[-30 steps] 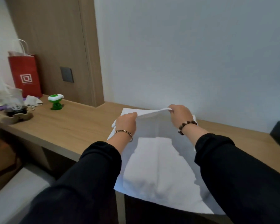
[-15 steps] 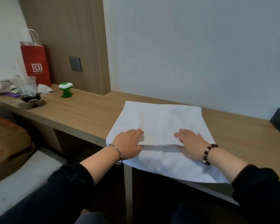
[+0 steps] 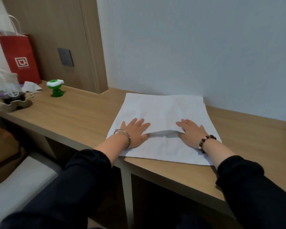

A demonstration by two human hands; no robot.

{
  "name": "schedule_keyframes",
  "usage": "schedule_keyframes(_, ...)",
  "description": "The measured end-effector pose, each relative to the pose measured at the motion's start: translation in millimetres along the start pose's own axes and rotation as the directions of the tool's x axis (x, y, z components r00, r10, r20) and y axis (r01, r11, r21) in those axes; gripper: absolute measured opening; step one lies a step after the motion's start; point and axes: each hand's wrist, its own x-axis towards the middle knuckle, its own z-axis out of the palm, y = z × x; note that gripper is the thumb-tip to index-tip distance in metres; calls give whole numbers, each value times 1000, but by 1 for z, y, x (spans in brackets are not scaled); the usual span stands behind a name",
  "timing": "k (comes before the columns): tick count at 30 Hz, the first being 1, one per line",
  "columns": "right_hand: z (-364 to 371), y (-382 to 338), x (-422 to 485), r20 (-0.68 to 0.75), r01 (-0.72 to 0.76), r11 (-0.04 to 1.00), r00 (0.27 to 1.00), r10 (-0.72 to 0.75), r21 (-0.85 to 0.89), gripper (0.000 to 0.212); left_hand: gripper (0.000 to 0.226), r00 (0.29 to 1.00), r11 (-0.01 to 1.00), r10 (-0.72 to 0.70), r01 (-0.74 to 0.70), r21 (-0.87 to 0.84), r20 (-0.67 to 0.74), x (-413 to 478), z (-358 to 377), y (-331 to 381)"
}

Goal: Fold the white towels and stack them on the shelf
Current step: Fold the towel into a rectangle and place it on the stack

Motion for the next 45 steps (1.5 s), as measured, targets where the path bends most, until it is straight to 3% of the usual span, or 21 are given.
schedule_keyframes(9, 2, 5, 26, -32, -37, 998, 999, 39, 49, 53, 47, 1000, 998, 6, -7, 67, 10, 13, -18, -1)
schedule_keyframes(17, -5, 7, 14, -141, -70, 996, 987, 77, 55, 50, 44, 986, 981, -116, 95, -167, -119, -33, -5, 6)
schedule_keyframes(22, -18, 7, -3, 52, -57, 996, 997, 54, 68, 64, 48, 974, 977, -179, 159, -145, -140, -32, 10, 8)
schedule_keyframes(25, -28, 4, -17, -157, -11, 997, 987, 22, 72, 62, 49, 974, 975, -183, 164, -150, -129, -32, 10, 9)
schedule_keyframes(28, -33, -3, -35, -420, 58, 998, 906, -51, 3, 66, 49, 969, 970, -207, 185, -155, -138, -34, 9, 10)
schedule_keyframes(30, -27, -5, -49, -339, 61, 997, 938, -70, -39, 63, 48, 960, 964, -223, 193, -181, -167, -34, 8, 11)
schedule_keyframes(34, -6, 3, -64, 34, 49, 997, 998, -47, -51, 58, 39, 913, 957, -260, 200, -212, -313, -33, 3, 12)
schedule_keyframes(37, -1, 6, -62, 44, 28, 1000, 999, -29, 7, 54, 29, 896, 959, -255, 187, -211, -363, -31, -8, 8)
schedule_keyframes(40, 2, 4, -59, 21, -11, 1000, 1000, 11, 23, 54, 18, 851, 977, -198, 132, -166, -486, -35, -23, 6)
schedule_keyframes(43, 4, 4, -57, 16, -22, 1000, 1000, 22, 18, 54, 24, 723, 997, 68, -30, 67, -688, -51, -35, -1)
schedule_keyframes(45, 3, 5, -56, 9, -22, 999, 1000, 22, 27, 53, 28, 721, 960, 235, -68, 270, -652, -65, -32, -5)
